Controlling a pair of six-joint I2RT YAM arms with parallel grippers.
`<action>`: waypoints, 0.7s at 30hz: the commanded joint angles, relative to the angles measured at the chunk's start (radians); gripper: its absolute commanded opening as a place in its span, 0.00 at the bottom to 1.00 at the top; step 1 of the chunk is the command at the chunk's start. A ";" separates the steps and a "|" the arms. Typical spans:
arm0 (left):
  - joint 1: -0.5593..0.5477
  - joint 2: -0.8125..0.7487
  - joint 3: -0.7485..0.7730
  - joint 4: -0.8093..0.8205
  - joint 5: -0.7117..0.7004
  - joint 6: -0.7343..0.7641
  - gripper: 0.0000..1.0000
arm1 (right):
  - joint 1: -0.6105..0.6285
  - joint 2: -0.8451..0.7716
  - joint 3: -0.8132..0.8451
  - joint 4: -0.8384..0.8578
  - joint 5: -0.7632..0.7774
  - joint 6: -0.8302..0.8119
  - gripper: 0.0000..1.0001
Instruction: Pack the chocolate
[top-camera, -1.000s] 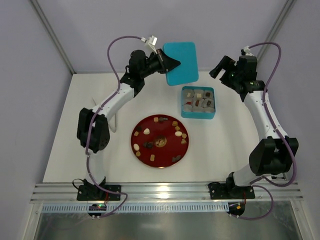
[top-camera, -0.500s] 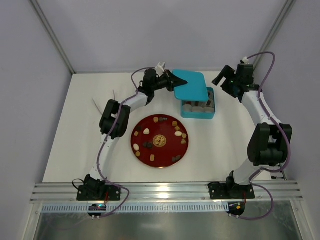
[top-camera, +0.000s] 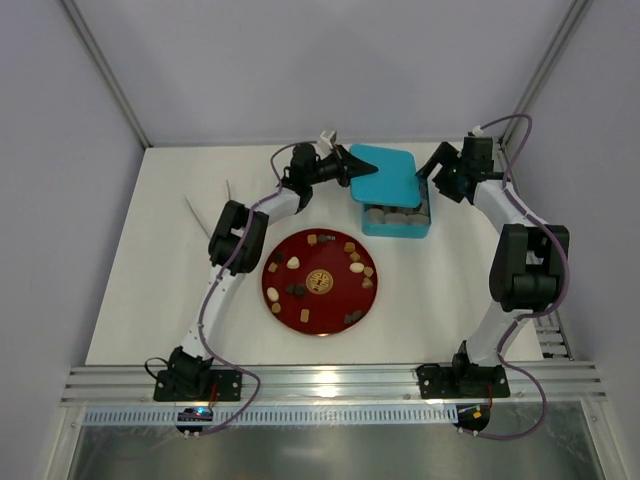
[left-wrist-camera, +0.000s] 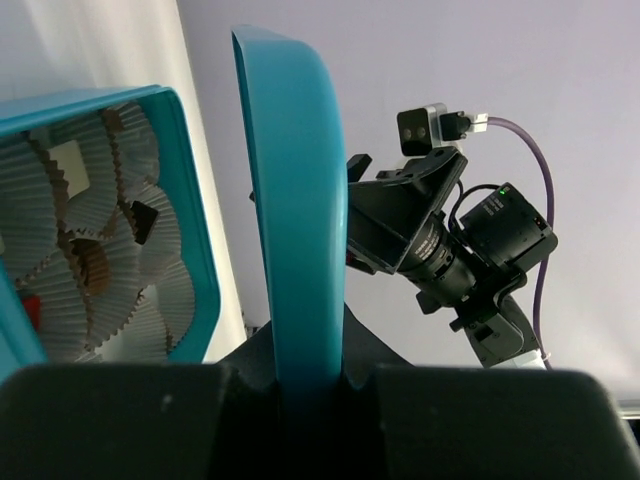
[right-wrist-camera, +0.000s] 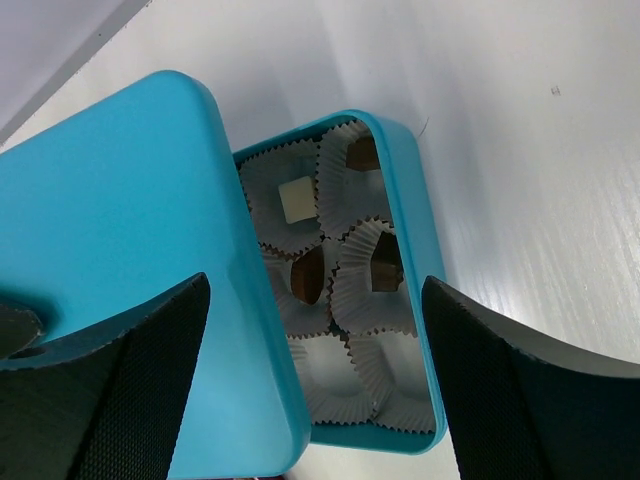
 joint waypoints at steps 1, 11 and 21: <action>-0.002 0.013 0.038 0.041 0.047 -0.017 0.01 | 0.001 0.015 0.021 0.070 -0.024 0.017 0.86; -0.011 0.061 0.055 0.016 0.062 -0.005 0.04 | 0.001 0.056 0.018 0.088 -0.034 0.020 0.86; -0.016 0.091 0.078 0.011 0.073 -0.005 0.06 | 0.000 0.081 0.012 0.111 -0.053 0.026 0.86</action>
